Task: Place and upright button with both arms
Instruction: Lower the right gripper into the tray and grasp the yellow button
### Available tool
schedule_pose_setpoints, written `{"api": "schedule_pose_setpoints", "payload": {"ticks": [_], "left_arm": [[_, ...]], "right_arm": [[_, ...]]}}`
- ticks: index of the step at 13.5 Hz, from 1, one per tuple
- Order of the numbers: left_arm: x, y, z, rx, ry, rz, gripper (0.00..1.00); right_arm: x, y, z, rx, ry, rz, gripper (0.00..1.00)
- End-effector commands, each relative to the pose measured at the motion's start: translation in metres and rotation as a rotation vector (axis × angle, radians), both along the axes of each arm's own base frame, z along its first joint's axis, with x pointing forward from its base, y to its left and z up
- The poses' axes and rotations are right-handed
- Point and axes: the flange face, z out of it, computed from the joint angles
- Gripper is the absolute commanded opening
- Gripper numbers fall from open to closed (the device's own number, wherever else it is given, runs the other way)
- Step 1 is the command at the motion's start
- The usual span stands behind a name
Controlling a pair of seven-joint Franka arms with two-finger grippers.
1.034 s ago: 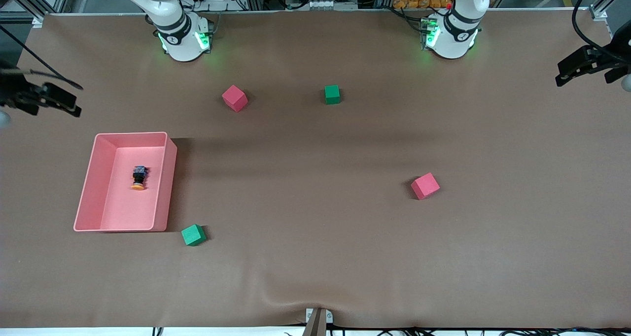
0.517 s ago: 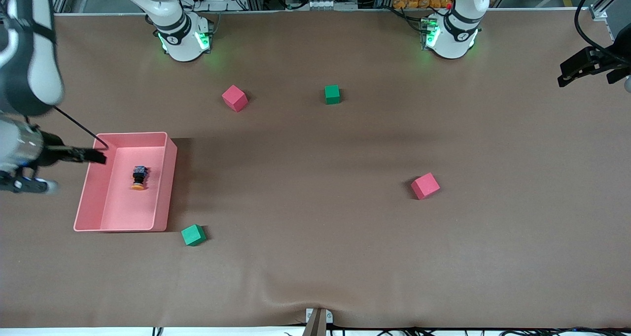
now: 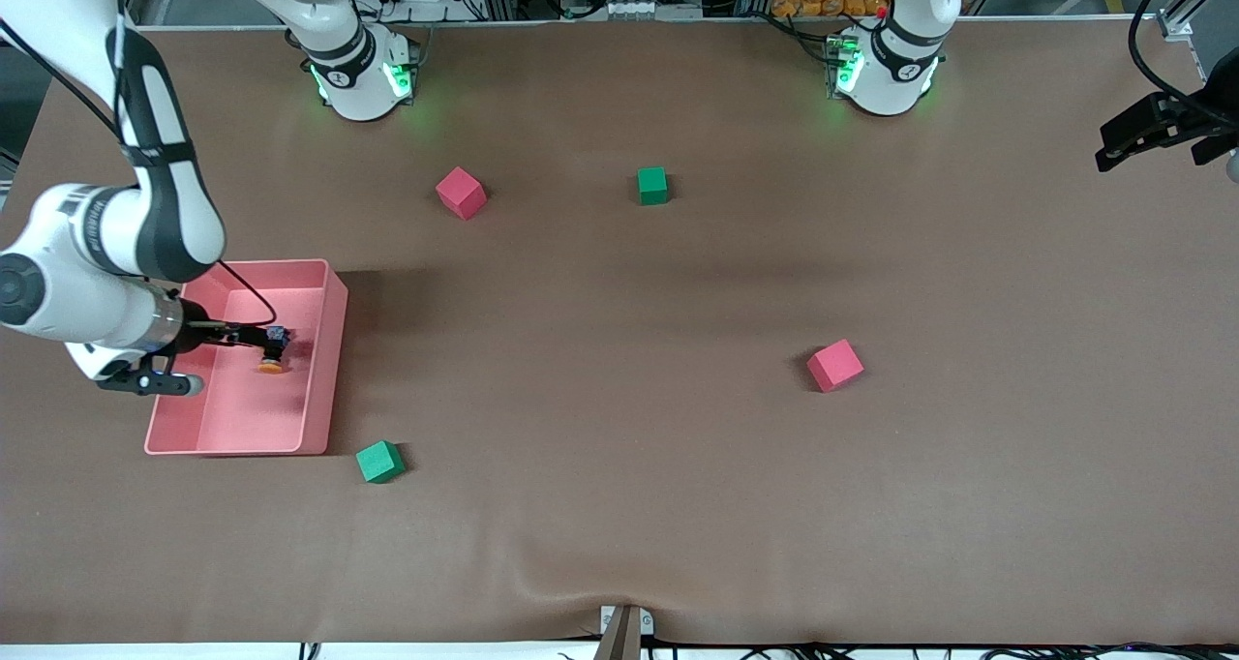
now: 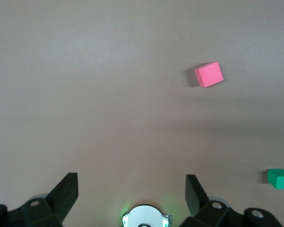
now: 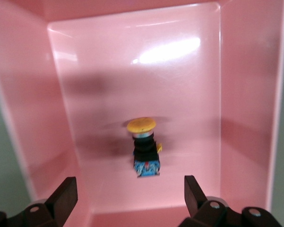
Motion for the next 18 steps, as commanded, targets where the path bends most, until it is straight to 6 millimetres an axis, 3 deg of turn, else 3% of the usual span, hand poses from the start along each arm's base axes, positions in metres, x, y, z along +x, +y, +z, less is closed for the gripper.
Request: {"api": "schedule_pose_setpoints", "payload": {"ticks": [1, 5, 15, 16, 18], "left_arm": [[0.002, 0.001, 0.001, 0.007, 0.012, -0.016, 1.0], [0.001, 0.001, 0.004, 0.006, 0.006, -0.018, 1.0], [0.003, 0.001, 0.002, 0.007, 0.004, -0.019, 1.0], [0.003, 0.001, 0.001, 0.007, 0.006, -0.019, 1.0], [0.003, 0.001, 0.002, 0.007, 0.004, -0.019, 1.0]], "right_arm": [[-0.007, -0.001, -0.03, 0.006, -0.039, 0.021, 1.0], [-0.007, -0.007, -0.059, 0.012, -0.044, 0.036, 1.0], [-0.01, -0.02, -0.105, 0.076, -0.065, 0.035, 0.98], [-0.012, -0.021, -0.11, 0.087, -0.059, 0.04, 0.84], [-0.01, -0.022, -0.107, 0.092, -0.058, 0.076, 0.26]]}}
